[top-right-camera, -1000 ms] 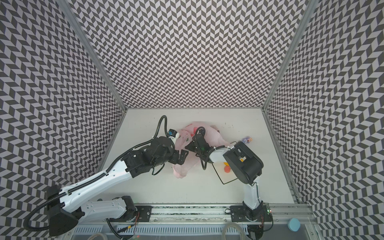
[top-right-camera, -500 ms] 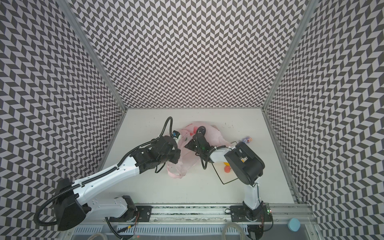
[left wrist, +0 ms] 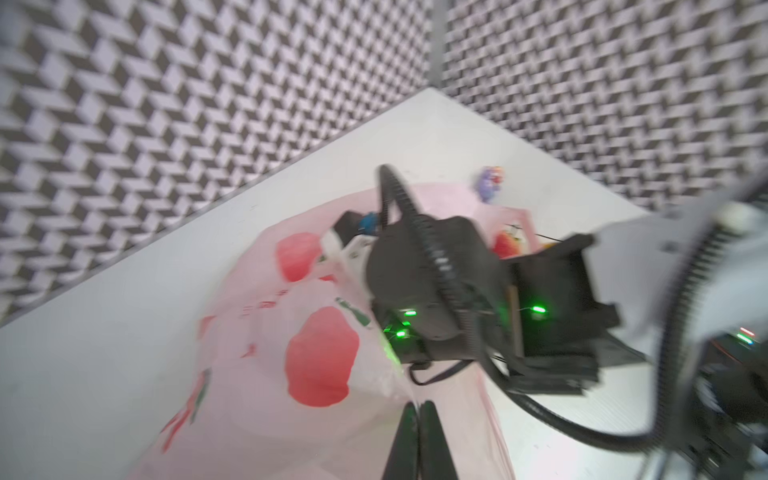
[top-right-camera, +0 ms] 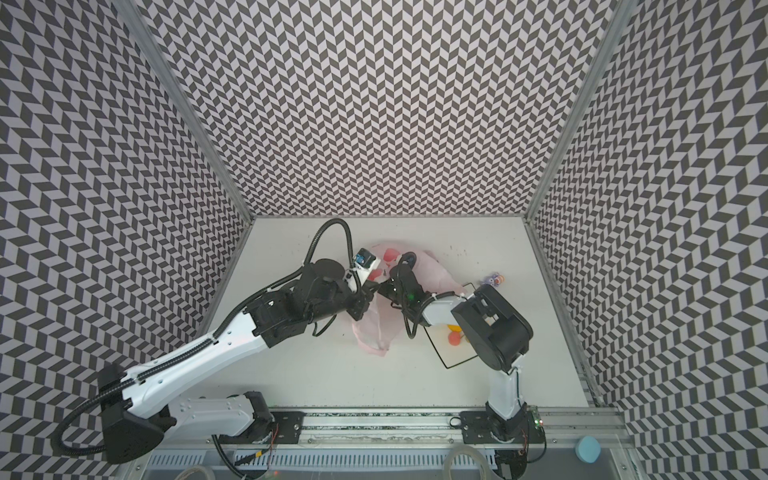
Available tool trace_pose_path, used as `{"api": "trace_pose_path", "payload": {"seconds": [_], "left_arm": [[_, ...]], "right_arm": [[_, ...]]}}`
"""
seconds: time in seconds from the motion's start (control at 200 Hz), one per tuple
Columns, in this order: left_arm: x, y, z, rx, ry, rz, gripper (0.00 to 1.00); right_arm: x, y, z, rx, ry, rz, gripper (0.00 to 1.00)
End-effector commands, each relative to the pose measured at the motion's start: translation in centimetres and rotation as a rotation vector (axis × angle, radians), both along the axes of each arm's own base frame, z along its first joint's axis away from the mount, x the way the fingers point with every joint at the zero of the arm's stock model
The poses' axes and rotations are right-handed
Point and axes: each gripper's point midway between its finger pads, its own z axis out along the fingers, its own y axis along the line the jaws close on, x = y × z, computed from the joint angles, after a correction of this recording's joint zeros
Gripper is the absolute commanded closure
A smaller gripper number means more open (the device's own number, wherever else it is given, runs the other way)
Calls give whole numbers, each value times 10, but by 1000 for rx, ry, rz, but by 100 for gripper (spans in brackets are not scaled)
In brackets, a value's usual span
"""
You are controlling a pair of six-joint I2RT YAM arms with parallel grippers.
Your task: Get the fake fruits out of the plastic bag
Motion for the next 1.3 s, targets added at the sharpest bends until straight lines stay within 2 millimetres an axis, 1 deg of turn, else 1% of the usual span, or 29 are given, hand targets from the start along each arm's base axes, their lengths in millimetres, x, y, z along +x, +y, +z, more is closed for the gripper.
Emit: {"api": "trace_pose_path", "payload": {"seconds": [0.0, 0.14, 0.286, 0.371, 0.426, 0.476, 0.546, 0.601, 0.676, 0.771, 0.877, 1.012, 1.097, 1.187, 1.292], "left_arm": [[-36, 0, -11, -53, -44, -174, 100], [-26, 35, -51, -62, 43, -54, 100], [-17, 67, -83, -26, 114, 115, 100], [-17, 81, -94, -35, 152, 189, 100], [-20, 85, -96, -65, 168, 211, 100], [-22, 88, -94, -103, 177, 224, 100], [-25, 89, -90, -141, 180, 231, 100], [-26, 91, -89, -154, 182, 235, 100], [-25, 91, -91, -150, 188, 238, 100], [-24, 89, -97, -134, 199, 240, 100], [-21, 88, -102, -126, 201, 251, 100], [-14, 88, -101, -144, 192, 280, 100], [-12, 88, -100, -153, 191, 297, 100], [-9, 90, -97, -166, 188, 318, 100], [-7, 94, -97, -171, 185, 345, 100]], "right_arm": [[0, -12, 6, -25, -39, -43, 21], [-3, -5, -12, -48, -8, -2, 21], [-3, 4, -24, -134, -10, 23, 21], [-5, 8, -30, -191, -21, 41, 21], [-6, 9, -31, -216, -33, 45, 21], [-5, 11, -30, -237, -50, 51, 21], [-3, 20, -27, -249, -76, 81, 23], [-3, 25, -29, -268, -68, 106, 24], [-7, 31, -26, -289, -80, 134, 24], [-18, 36, -23, -341, -107, 172, 24], [-31, 37, -31, -417, -119, 219, 25], [-44, 41, -38, -483, -133, 278, 27], [-47, 43, -40, -511, -141, 290, 29], [-49, 42, -43, -535, -139, 291, 33], [-48, 39, -51, -578, -129, 283, 40]]}}
